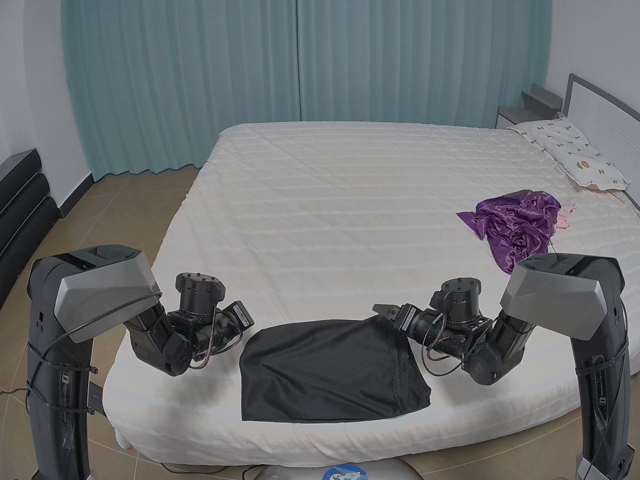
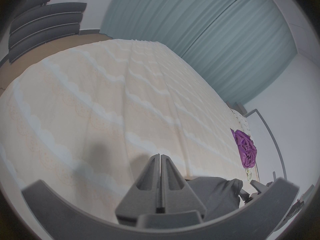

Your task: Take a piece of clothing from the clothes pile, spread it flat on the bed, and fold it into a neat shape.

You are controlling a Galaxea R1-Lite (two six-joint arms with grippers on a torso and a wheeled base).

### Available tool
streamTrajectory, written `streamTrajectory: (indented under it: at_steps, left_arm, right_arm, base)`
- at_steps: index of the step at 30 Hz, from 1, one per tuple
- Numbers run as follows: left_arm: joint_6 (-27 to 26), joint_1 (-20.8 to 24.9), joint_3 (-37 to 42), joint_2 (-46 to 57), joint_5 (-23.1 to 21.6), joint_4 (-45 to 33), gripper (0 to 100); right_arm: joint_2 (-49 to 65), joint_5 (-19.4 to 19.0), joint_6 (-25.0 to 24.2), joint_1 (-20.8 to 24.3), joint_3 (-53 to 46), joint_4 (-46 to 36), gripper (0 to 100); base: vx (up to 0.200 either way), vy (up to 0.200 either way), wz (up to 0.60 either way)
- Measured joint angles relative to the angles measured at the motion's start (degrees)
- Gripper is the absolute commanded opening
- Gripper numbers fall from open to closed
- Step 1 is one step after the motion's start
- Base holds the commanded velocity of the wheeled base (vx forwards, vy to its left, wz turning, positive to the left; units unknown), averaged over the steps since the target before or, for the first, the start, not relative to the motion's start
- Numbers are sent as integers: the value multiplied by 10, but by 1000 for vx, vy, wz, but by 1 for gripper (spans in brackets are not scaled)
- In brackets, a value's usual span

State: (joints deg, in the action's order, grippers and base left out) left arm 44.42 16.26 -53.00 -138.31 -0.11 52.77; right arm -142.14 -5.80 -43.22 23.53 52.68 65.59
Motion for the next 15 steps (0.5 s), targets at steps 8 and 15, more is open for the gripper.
streamTrajectory:
  at_steps: [8,15]
  left_arm:
    - [1,-3,11,1,0,14,0]
    - [0,2,36,9,-47,11,100]
  right_arm:
    - [-24,1,4,-1,32,0,100]
    - [-25,1,4,-3,31,3,100]
  base:
    - [0,0,0]
    - [0,0,0]
